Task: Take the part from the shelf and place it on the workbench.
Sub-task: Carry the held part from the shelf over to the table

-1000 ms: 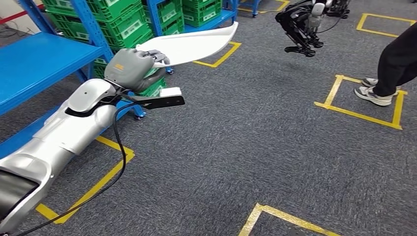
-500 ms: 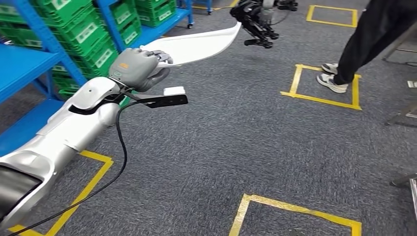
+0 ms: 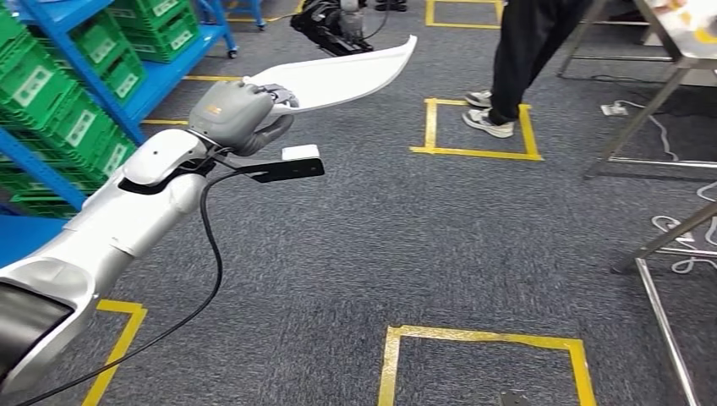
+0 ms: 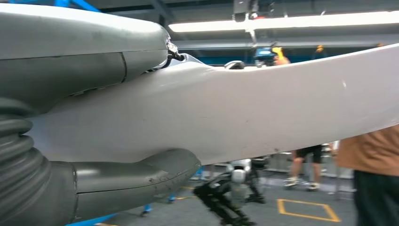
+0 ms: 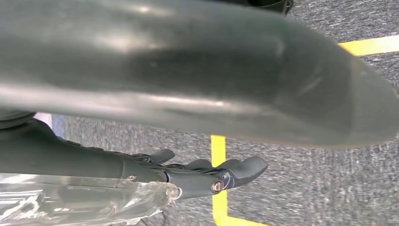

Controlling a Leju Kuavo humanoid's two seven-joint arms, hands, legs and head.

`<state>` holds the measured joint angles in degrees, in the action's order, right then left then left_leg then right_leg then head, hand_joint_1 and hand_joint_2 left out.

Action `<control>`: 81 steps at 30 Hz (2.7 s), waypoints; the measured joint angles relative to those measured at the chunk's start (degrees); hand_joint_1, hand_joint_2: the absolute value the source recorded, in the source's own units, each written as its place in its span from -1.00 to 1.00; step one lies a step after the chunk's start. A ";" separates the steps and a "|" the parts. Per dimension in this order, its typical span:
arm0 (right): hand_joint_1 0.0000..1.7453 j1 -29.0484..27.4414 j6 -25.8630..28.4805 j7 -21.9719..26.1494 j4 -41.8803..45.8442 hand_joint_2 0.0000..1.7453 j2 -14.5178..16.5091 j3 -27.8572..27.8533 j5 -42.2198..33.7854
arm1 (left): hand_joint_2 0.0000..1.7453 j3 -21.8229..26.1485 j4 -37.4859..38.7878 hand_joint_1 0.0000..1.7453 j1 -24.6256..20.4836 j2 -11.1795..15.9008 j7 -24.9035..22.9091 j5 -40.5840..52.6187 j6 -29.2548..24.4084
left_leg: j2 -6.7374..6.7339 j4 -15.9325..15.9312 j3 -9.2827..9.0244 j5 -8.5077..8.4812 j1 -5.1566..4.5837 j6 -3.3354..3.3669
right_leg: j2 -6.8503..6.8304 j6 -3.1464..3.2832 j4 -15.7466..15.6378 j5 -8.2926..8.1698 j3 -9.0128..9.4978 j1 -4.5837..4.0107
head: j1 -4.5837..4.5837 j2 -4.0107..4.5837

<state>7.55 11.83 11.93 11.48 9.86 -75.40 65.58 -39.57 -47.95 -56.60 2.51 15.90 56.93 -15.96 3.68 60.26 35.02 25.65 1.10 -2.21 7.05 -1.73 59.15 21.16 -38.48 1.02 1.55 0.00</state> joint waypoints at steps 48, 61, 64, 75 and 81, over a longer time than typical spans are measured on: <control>-1.00 -0.08 0.05 0.07 0.06 -1.00 -0.20 -0.01 -0.63 | 1.00 -0.80 1.68 1.00 -2.21 -1.17 0.05 -0.46 0.48 | -9.49 -1.79 -1.23 0.27 -1.64 1.79 | -10.26 -0.25 0.57 1.30 0.53 -1.64 | 1.04 0.00; -1.00 0.25 0.15 0.72 0.08 -1.00 -0.24 0.02 -0.77 | 1.00 -1.37 1.82 1.00 -2.81 -0.61 0.13 -0.56 0.61 | 0.08 1.09 1.17 -0.55 0.03 -0.05 | -0.05 0.07 0.31 0.44 0.23 -0.13 | 0.62 0.00; -1.00 0.07 0.12 0.81 0.08 -1.00 -0.25 0.02 -0.78 | 1.00 -1.47 1.84 1.00 -3.13 -0.90 0.18 -0.52 0.70 | 0.40 -1.39 0.15 -0.74 0.06 0.69 | 1.95 -1.16 0.01 -0.02 -0.54 0.19 | 0.48 0.00; -1.00 0.11 0.07 0.90 0.06 -1.00 -0.29 0.02 -0.87 | 1.00 -1.82 2.00 1.00 -3.91 -1.61 0.26 -0.51 1.19 | -6.33 -1.82 -0.02 -0.95 -0.66 2.54 | -6.97 -1.92 13.67 5.55 -7.02 -0.39 | 1.22 0.00; -1.00 0.23 0.12 0.84 0.07 -1.00 -0.29 0.04 -0.88 | 1.00 -1.99 2.07 1.00 -4.47 -1.73 0.26 -0.51 1.33 | -9.71 -1.89 -0.79 -0.24 -1.27 1.18 | -9.47 -0.41 0.51 1.12 0.32 -1.29 | 1.08 0.00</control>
<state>7.78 11.95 12.76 11.55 9.57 -75.36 64.70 -41.56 -45.88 -61.07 0.78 16.15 56.41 -14.62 -6.03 58.37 34.23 25.40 -0.17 -1.02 -2.42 -2.14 59.66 22.28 -38.16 -0.27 2.62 0.00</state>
